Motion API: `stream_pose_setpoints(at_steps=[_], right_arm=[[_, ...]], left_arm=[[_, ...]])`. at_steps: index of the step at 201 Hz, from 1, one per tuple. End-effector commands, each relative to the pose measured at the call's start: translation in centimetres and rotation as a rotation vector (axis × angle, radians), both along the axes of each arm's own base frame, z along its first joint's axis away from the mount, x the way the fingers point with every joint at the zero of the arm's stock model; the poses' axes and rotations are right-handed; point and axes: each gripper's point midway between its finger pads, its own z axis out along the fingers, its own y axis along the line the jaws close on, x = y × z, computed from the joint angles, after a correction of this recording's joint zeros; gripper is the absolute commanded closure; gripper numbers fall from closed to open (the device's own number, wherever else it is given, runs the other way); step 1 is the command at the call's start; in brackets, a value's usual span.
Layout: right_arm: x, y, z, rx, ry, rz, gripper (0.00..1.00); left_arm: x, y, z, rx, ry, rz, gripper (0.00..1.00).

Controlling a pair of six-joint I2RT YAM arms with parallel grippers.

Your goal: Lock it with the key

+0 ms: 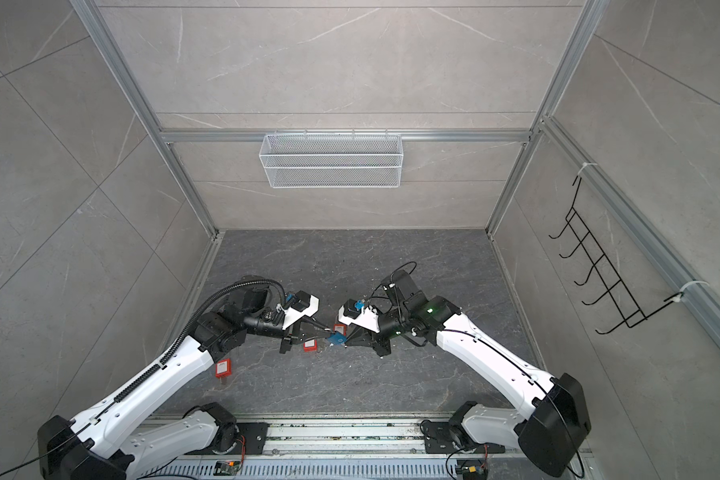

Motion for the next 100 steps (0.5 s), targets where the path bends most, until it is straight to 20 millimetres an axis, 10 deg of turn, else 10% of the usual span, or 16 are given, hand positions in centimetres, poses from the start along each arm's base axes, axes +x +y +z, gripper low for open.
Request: stream_pose_setpoints(at_steps=[1, 56, 100], right_arm=[[-0.4, -1.5, -3.8, -0.114, 0.099, -0.068, 1.00], [0.5, -1.3, -6.8, -0.170, 0.145, -0.085, 1.00], [3.0, -1.5, -8.0, -0.182, 0.175, -0.235, 1.00]], left_arm=[[0.8, 1.4, 3.4, -0.022, -0.142, 0.009, 1.00], [1.7, 2.6, 1.7, 0.128, -0.147, 0.043, 1.00], [3.0, 7.3, -4.1, 0.504, -0.001, 0.136, 1.00]])
